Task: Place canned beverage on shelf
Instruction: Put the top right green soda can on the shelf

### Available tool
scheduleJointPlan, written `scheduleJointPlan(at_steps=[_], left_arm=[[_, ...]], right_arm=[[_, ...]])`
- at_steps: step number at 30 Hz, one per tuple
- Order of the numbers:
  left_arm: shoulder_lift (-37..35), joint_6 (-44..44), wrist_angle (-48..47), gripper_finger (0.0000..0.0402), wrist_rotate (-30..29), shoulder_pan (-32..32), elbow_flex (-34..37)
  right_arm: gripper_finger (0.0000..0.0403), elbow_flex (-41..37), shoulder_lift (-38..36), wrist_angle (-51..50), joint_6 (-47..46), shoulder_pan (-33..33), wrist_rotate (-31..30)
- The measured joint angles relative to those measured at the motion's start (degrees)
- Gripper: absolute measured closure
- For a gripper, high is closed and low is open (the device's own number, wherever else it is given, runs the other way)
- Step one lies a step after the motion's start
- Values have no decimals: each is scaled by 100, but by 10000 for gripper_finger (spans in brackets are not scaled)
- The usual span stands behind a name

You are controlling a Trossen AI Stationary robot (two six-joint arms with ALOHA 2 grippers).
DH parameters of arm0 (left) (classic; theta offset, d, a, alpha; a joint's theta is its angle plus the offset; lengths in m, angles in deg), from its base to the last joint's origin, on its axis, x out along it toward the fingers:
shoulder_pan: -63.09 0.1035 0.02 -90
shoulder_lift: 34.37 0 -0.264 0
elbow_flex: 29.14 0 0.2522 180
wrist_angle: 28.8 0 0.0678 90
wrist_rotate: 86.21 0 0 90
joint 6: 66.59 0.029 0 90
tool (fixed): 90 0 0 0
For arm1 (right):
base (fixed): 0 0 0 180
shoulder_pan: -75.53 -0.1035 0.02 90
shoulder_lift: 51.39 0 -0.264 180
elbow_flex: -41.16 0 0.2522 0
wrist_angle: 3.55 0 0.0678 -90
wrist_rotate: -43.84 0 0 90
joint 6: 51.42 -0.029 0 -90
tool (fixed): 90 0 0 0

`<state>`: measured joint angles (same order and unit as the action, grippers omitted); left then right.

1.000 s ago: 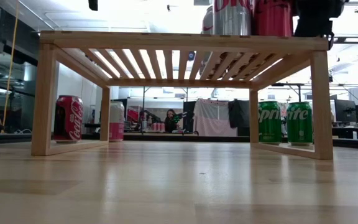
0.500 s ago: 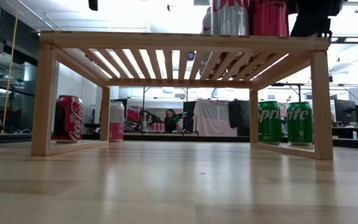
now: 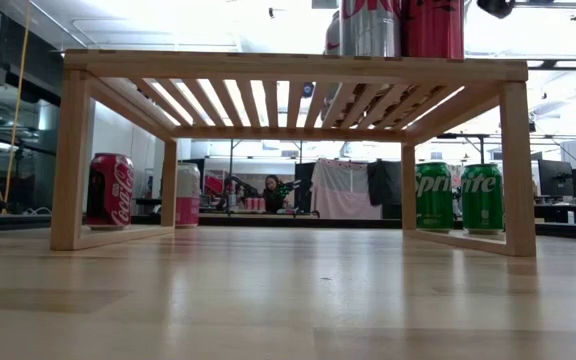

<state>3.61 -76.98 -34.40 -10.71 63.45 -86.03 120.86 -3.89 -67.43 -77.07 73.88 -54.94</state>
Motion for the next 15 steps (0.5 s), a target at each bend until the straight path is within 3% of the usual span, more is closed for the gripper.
scheduleJointPlan(at_steps=[6,15], left_arm=[[-15,0,-39,401,0,0,0],[11,-2,-46,401,153,0,0]], right_arm=[[403,70,40,991,712,3,-575],[403,73,96,1694,1324,15,-587]])
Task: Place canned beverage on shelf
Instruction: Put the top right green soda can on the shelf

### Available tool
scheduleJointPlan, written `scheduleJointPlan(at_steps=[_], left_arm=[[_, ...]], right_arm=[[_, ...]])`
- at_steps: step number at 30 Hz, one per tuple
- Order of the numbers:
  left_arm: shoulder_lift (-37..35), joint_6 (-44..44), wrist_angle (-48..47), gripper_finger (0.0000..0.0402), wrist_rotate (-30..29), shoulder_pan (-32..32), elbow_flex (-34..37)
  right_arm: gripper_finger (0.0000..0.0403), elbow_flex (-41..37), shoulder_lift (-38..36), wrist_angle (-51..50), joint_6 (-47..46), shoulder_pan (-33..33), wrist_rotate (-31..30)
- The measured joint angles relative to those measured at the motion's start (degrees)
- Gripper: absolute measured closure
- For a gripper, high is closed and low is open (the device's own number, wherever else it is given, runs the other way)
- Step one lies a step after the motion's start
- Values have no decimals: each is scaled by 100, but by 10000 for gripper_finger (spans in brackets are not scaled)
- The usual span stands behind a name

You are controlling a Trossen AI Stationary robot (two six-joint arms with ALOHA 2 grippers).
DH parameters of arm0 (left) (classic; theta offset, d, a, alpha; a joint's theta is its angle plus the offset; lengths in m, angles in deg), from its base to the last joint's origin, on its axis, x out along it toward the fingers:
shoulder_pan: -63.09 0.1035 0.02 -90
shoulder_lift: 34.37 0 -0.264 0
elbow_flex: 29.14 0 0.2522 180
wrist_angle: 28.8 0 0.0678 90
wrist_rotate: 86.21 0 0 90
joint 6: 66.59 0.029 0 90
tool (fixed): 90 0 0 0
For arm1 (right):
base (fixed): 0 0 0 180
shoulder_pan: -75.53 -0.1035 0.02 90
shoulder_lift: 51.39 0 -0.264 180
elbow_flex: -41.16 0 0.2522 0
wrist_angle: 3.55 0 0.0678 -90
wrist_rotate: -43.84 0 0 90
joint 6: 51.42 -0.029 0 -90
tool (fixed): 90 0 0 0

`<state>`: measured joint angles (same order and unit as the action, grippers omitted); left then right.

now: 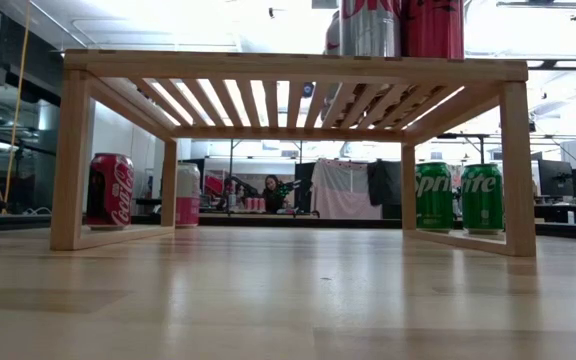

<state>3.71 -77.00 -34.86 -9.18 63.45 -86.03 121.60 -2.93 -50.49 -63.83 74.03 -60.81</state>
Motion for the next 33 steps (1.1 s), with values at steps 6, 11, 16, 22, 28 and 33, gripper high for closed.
scheduleJointPlan(at_steps=[6,11,16,22,28,33], left_arm=[[0,2,-7,401,0,0,0],[0,4,-8,401,-2,0,0],[0,4,-10,401,0,0,0],[0,5,-10,401,-1,0,0],[0,6,-13,401,0,0,-2],[0,7,-13,401,0,0,-2]], right_arm=[[403,0,-1,118,52,0,-2],[402,0,-1,117,52,-2,-2],[402,0,-1,117,49,-2,-127],[402,0,1,118,49,0,-192],[402,0,1,117,-56,-1,-192],[402,0,1,117,-58,0,-192]])
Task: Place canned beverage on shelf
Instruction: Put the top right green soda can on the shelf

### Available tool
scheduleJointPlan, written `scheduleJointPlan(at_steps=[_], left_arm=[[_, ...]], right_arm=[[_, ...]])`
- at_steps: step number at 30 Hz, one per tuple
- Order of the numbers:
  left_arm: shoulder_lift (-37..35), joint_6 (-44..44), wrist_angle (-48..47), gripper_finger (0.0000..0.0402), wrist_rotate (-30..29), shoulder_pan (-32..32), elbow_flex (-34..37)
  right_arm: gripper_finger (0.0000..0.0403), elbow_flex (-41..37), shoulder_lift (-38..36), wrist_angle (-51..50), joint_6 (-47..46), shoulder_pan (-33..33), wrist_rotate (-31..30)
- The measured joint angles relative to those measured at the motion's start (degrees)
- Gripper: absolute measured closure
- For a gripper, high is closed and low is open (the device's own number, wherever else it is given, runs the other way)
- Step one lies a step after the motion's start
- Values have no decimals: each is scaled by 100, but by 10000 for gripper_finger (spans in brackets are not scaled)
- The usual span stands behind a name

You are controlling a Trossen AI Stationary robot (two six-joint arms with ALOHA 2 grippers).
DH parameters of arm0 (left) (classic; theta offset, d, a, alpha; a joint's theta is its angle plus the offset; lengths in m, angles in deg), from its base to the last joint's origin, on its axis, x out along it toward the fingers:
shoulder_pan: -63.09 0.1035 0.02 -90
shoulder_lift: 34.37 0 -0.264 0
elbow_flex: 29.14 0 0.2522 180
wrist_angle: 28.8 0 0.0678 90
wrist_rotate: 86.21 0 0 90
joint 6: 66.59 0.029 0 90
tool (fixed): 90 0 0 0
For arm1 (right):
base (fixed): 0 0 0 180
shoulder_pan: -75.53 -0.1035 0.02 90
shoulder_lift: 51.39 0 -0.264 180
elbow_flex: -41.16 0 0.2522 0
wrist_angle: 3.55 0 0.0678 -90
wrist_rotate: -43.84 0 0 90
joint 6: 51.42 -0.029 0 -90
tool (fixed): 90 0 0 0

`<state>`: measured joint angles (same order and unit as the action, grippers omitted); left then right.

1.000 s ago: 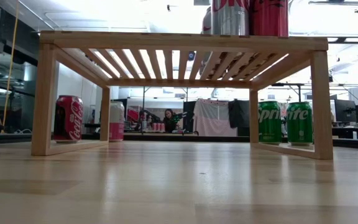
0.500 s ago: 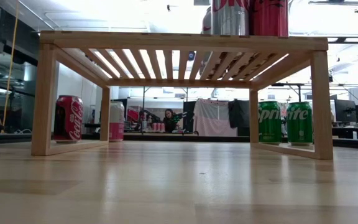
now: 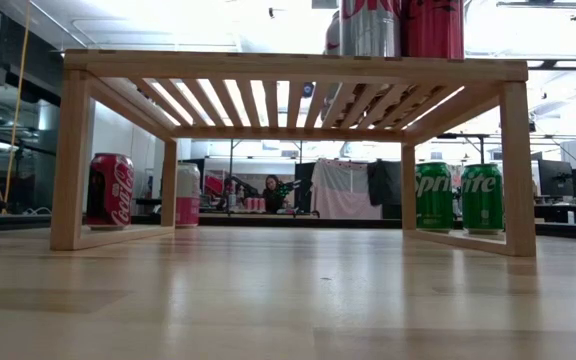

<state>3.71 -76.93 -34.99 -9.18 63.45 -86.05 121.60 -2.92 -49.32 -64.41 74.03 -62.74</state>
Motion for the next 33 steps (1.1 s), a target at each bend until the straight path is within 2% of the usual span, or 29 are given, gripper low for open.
scheduleJointPlan(at_steps=[22,25,27,29,33], left_arm=[[0,5,-2,401,-4,0,0],[0,5,-2,401,-4,0,0],[0,5,-2,401,-4,0,0],[0,3,-2,401,-4,0,0],[0,3,-2,401,-5,0,-1]], right_arm=[[402,0,0,-4,2,0,-10],[398,-2,2,-10,-139,0,-252],[383,-2,2,-55,-448,1,-623],[352,-2,2,-122,-664,98,-949],[252,-4,3,-391,-1132,720,-820]])
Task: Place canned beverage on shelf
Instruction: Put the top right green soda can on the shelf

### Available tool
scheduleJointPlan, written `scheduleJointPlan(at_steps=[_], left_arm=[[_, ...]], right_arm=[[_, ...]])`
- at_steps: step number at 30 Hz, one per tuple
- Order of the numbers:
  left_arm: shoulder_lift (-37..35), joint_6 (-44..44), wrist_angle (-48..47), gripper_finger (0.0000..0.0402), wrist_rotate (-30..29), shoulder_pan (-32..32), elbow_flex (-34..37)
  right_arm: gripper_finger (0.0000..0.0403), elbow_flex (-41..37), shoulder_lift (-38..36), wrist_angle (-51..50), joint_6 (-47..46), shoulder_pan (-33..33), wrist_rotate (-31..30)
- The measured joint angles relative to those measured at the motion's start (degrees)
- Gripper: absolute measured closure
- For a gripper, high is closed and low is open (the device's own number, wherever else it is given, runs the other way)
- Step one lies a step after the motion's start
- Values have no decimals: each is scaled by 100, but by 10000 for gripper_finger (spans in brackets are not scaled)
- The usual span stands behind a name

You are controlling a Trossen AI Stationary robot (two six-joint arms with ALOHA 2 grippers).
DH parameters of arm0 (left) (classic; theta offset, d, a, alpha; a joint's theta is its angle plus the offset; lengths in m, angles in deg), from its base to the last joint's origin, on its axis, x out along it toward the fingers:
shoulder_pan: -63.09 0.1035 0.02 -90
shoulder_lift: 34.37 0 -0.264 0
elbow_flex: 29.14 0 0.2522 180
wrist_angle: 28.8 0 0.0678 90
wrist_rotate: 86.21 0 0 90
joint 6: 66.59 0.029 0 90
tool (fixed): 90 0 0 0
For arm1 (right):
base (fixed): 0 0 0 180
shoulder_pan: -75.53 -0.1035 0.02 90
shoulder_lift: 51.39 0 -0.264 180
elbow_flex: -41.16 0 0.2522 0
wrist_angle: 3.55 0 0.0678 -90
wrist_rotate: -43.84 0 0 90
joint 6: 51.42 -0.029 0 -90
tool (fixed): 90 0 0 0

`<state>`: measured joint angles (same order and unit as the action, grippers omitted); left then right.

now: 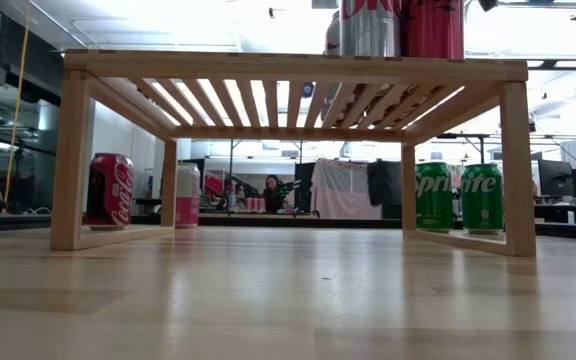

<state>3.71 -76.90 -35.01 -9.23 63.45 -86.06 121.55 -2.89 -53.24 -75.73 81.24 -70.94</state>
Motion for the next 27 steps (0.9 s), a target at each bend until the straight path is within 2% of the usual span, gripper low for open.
scheduleJointPlan(at_steps=[5,9,12,15,18,20,23,25,27], left_arm=[[0,0,2,401,-2,0,-1],[0,-2,2,401,-2,0,-1],[0,-5,2,401,-2,0,-1],[-1,-7,2,401,-2,0,-1],[-2,-9,2,401,-2,0,-1],[-1,-7,2,401,-2,0,-1],[-1,-4,2,401,-4,0,-1],[0,-4,2,401,-46,-2,-1],[-1,-3,2,401,-103,0,-1]], right_arm=[[110,0,210,-199,-376,1237,448],[48,33,718,-83,-636,2480,741],[38,246,1346,-476,-1020,3432,965],[38,498,2008,-1181,-1148,4186,1487],[38,625,2576,-1871,-996,4608,2058],[38,631,2850,-2274,-704,4736,2172],[38,632,3164,-2883,-562,4768,1662],[38,632,3287,-3108,-616,4764,1208],[38,633,3346,-3162,-717,4766,1012]])
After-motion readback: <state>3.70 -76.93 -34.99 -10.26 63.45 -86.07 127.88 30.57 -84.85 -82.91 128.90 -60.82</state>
